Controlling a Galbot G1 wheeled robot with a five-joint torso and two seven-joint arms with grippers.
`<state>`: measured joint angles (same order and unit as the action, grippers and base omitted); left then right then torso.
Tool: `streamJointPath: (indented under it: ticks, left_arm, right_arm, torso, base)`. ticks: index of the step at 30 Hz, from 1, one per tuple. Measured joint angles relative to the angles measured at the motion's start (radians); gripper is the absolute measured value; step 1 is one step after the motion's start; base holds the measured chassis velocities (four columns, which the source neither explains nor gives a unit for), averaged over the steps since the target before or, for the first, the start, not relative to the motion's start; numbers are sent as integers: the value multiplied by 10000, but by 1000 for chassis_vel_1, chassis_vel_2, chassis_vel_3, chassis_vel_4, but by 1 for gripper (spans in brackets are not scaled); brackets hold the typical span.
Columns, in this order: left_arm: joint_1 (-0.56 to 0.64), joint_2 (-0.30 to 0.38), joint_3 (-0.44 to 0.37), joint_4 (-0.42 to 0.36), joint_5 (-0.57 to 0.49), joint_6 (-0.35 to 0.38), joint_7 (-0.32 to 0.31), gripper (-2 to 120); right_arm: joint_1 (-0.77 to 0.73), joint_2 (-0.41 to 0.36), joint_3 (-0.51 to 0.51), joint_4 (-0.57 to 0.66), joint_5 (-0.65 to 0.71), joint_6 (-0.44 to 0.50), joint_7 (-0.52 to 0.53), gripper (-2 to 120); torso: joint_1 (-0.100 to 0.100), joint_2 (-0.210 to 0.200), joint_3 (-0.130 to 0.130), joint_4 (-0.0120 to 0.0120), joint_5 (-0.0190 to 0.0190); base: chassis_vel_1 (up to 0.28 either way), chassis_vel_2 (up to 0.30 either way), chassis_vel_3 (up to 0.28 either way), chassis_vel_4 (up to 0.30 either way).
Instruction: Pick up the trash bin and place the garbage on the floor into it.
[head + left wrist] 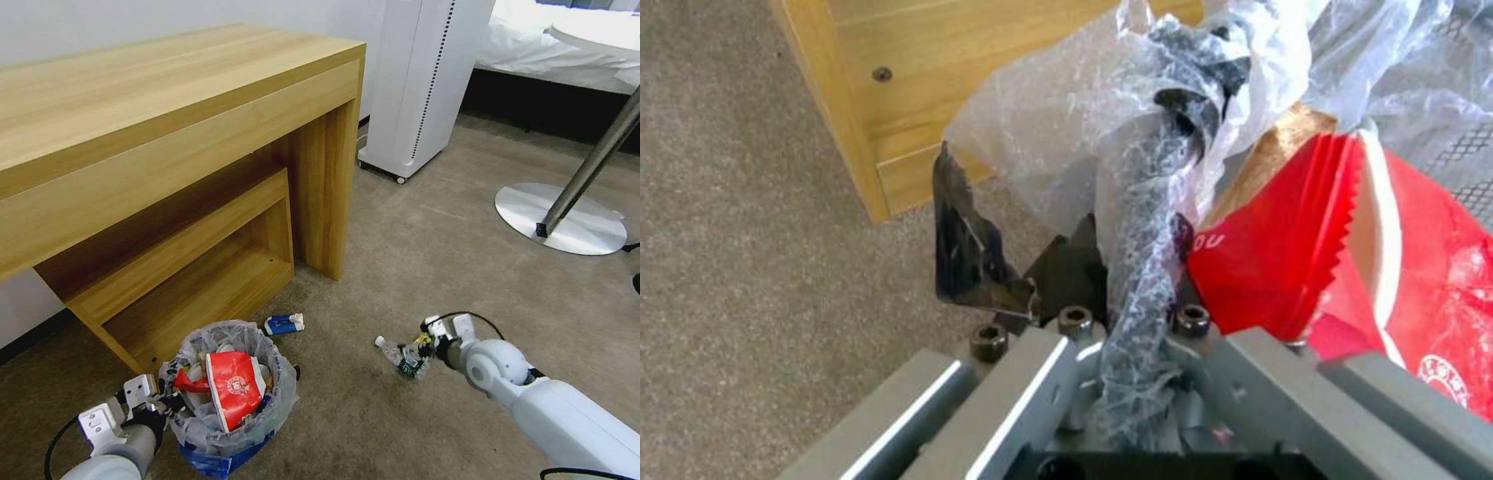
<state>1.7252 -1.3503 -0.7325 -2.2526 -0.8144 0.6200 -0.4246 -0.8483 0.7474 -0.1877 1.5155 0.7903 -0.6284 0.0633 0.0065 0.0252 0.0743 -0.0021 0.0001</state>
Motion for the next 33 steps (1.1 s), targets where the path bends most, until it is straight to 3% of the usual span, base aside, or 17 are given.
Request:
streamJointPath:
  ticks: [11,25,33]
  left_arm:
    - [-155,-235,55,168,174,-83,4,0]
    - [-220,-396,85,257,232,-125,-3,0]
    - [-195,-459,105,284,290,-195,-3,0]
  right_arm:
    - [528,362,-440,-1038,-1491,151,-1046,100]
    - [461,942,-500,-1936,-2141,735,-1212,97]
    - [481,1279,-526,-2532,-2355,1148,-1115,86]
  torso:
    - [0,0,0,0,-2]
    - [0,0,-1,-1,0]
    - [0,0,-1,1,-1]
  base:
    - [0,0,0,0]
    - [0,0,0,0]
    - [0,0,0,0]
